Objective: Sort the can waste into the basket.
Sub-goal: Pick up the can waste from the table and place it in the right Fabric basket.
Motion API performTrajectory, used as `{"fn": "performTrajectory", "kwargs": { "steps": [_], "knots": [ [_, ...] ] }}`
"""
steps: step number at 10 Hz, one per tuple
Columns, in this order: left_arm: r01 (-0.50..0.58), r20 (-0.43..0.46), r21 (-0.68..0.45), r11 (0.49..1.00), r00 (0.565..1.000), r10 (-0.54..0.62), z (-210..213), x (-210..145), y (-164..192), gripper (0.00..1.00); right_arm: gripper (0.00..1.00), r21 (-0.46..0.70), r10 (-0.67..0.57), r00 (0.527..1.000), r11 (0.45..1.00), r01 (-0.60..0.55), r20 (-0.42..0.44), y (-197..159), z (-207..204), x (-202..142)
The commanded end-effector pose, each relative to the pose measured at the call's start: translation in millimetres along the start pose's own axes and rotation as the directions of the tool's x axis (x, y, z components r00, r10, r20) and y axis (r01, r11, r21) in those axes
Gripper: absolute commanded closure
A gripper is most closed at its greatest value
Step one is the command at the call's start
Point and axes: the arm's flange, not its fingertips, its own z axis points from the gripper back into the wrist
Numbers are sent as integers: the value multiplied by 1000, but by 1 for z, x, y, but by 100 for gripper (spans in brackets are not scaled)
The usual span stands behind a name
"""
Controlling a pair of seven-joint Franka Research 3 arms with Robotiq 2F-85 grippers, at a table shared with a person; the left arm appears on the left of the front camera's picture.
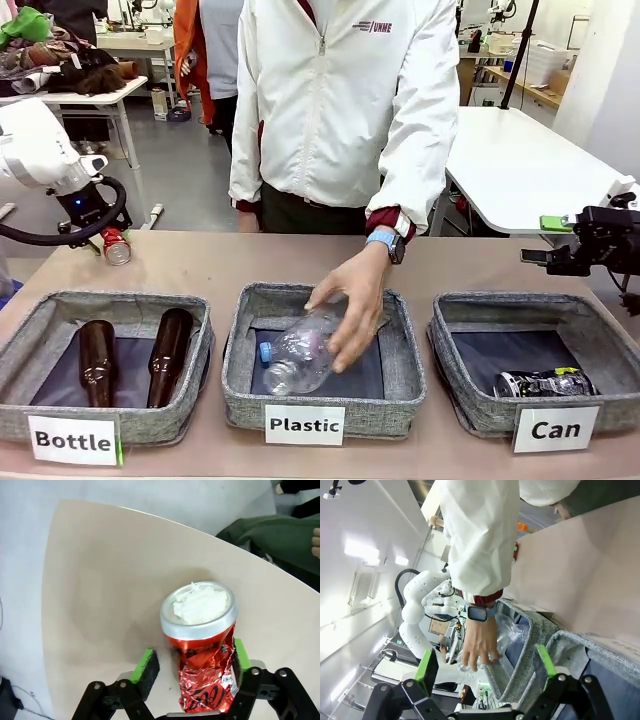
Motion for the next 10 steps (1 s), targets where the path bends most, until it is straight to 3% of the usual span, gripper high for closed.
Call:
{"fn": "performTrajectory", "kwargs": {
  "steps": [1,2,3,4,5,10],
  "knots": [
    [-10,15,27,1000,1000,9,-2,-3,-6,100,0,6,23,1000,1000,-23,0,3,0,-3],
    [-3,22,27,1000,1000,2,-1,-4,-6,100,0,6,23,1000,1000,-23,0,3,0,-3],
    [-2,21,27,1000,1000,1,0,-5,-5,88,0,6,23,1000,1000,-23,0,3,0,-3],
    [-4,20,32,999,1000,3,1,-4,-4,98,0,6,23,1000,1000,-23,0,3,0,-3],
    [-5,20,30,1000,1000,4,2,-4,-3,100,0,6,23,1000,1000,-23,0,3,0,-3],
    [9,18,1,1000,1000,-9,14,-8,-3,100,0,6,23,1000,1000,-23,0,3,0,-3]
  ]
}}
